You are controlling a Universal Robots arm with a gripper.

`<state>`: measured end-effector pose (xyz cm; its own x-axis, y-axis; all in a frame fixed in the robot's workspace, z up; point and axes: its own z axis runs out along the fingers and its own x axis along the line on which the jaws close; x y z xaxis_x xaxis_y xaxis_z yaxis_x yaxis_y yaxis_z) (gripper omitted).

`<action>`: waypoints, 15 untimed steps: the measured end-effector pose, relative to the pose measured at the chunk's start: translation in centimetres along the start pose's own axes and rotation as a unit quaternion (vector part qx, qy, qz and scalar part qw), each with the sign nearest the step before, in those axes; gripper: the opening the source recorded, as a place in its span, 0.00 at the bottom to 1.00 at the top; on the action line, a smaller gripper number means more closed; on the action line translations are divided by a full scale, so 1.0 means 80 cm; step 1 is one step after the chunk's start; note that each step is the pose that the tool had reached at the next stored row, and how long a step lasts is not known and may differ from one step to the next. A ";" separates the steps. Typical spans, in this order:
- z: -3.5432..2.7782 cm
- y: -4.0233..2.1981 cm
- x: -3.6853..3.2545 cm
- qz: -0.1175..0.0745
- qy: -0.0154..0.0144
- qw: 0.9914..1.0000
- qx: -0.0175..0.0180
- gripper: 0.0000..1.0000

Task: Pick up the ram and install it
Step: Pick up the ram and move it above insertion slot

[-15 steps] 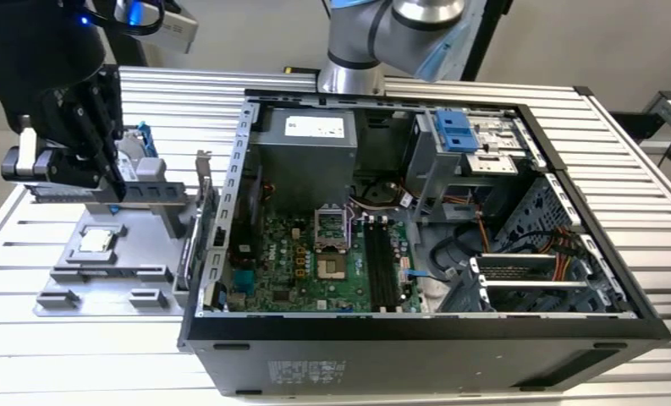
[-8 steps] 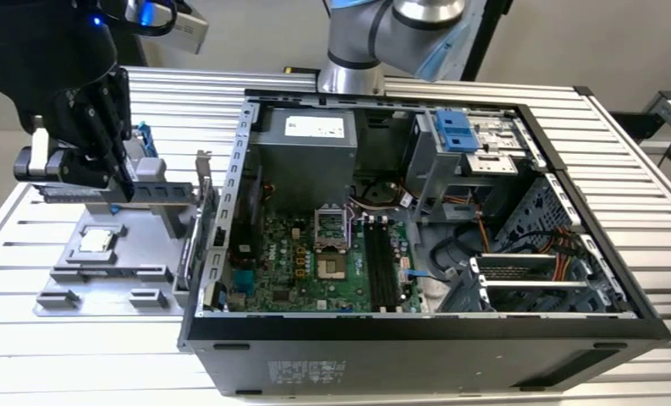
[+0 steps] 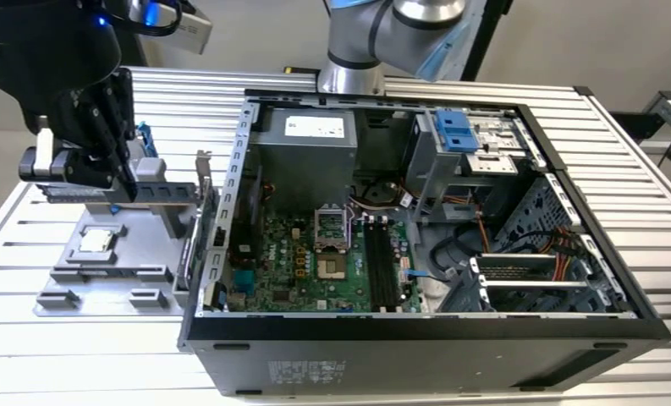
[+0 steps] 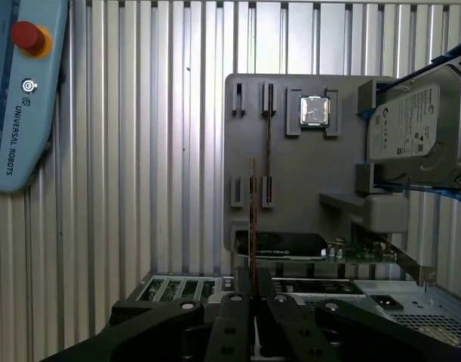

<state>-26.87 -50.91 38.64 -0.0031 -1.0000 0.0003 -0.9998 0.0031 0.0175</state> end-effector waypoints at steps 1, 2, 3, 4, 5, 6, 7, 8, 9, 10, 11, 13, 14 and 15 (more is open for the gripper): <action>0.0000 -0.0005 0.0000 0.000 0.000 1.000 0.000 0.00; 0.0000 -0.0005 0.0000 0.000 0.000 1.000 0.000 0.00; 0.0000 -0.0007 0.0000 0.000 0.000 1.000 0.000 0.00; 0.0000 -0.0012 0.0000 0.000 0.000 1.000 0.000 0.00; 0.0000 -0.0018 0.0000 0.000 0.000 1.000 0.000 0.00; 0.0000 -0.0022 0.0000 0.000 0.000 1.000 0.000 0.00; 0.0000 -0.0028 0.0000 0.000 0.000 1.000 0.000 0.00; -0.0001 -0.0033 0.0000 0.000 0.000 1.000 0.000 0.00; 0.0000 -0.0038 0.0000 0.000 0.000 1.000 0.000 0.00; 0.0000 -0.0043 0.0000 0.000 0.000 1.000 0.000 0.00; -0.0001 -0.0049 0.0000 0.000 0.000 1.000 0.000 0.00; -0.0001 -0.0061 0.0000 0.000 0.000 1.000 0.000 0.00; -0.0002 -0.0069 0.0000 0.000 0.000 1.000 0.000 0.00; -0.0002 -0.0078 0.0000 0.000 0.000 1.000 0.000 0.00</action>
<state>-26.24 -50.91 38.64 -0.0030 -1.0000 0.0003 -0.9998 0.0030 0.0174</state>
